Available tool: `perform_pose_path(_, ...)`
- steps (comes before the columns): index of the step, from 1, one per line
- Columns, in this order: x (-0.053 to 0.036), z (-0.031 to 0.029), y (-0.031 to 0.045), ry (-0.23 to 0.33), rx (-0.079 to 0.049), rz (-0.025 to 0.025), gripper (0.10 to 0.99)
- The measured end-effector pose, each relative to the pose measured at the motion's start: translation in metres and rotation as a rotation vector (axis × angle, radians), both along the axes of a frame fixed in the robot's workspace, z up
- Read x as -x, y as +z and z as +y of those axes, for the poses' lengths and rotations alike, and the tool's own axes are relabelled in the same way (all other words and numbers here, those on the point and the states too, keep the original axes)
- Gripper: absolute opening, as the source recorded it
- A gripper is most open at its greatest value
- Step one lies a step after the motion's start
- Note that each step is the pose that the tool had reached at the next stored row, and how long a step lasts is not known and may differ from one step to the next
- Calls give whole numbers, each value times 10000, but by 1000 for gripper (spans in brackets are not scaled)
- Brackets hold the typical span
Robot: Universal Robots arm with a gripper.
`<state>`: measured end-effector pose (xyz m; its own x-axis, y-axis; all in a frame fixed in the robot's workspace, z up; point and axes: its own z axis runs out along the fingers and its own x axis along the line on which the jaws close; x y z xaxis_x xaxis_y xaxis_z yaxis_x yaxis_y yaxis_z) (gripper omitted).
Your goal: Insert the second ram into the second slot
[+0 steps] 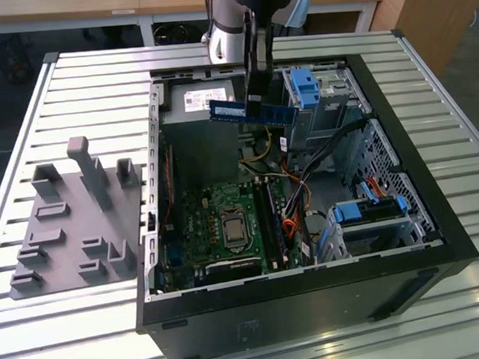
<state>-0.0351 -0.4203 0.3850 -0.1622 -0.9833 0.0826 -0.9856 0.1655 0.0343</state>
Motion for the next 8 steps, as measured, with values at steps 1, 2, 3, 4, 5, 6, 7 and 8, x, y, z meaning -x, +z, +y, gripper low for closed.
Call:
perform_pose_path(1,0,0,0,-50,0,0,137)
perform_pose_path(2,0,0,0,-100,0,0,137)
perform_pose_path(3,-1,0,0,-158,0,0,137)
perform_pose_path(4,0,0,0,-216,0,0,137)
perform_pose_path(5,0,0,0,-274,-1,0,137)
perform_pose_path(6,-1,0,0,-329,-1,0,137)
perform_pose_path(7,-1,0,0,-384,0,0,137)
perform_pose_path(8,0,0,0,-438,0,0,137)
